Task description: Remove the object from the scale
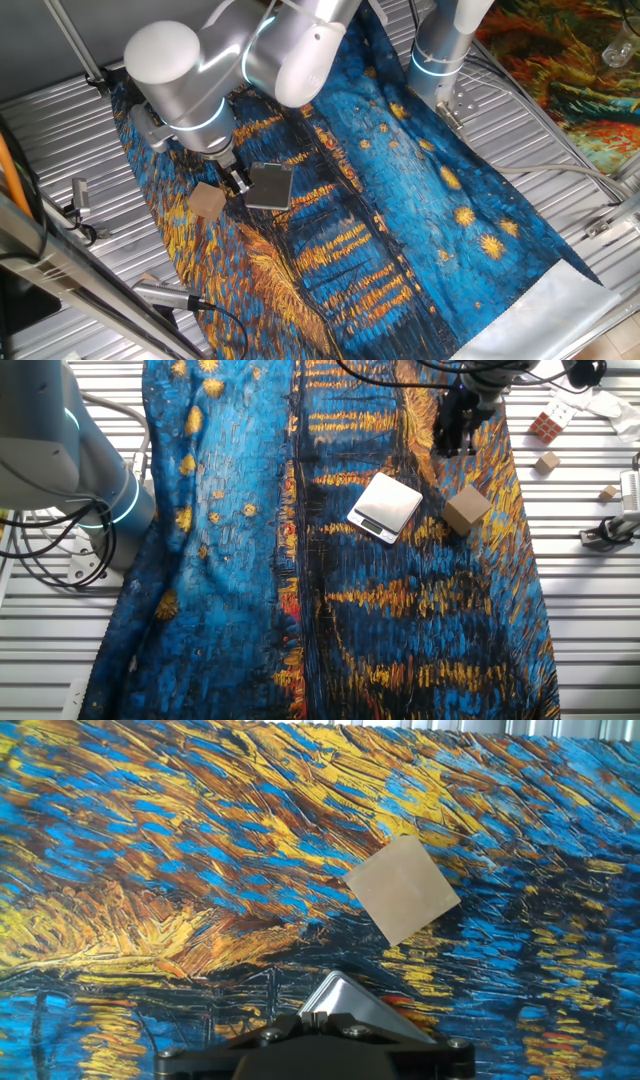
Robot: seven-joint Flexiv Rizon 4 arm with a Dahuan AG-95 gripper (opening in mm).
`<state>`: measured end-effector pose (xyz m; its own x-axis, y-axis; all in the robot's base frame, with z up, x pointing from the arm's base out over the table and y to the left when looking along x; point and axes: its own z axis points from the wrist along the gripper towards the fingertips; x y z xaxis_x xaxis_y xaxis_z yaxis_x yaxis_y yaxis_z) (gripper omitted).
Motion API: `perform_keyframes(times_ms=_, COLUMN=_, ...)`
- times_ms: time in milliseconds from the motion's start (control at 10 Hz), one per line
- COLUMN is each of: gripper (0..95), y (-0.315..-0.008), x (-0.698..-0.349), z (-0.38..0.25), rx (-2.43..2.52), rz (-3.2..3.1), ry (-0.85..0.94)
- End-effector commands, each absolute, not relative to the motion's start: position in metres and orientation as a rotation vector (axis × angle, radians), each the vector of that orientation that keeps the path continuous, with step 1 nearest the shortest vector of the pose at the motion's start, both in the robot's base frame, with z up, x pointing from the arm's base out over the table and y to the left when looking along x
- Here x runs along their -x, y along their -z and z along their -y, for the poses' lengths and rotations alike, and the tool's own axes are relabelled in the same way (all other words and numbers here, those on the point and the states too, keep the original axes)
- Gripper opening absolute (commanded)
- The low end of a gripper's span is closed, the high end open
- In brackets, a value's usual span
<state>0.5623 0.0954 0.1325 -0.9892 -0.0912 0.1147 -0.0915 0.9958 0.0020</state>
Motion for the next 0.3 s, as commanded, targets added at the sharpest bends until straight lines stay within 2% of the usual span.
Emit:
perform_keyframes(times_ms=100, gripper=0.0, y=-0.1333, x=-0.5618, z=-0.0966, rx=-0.147, rz=3.022, ry=-0.004)
perform_keyframes(times_ms=300, gripper=0.0, y=-0.1350, x=-0.5602, z=-0.0991, rx=-0.146, rz=3.022, ry=-0.003)
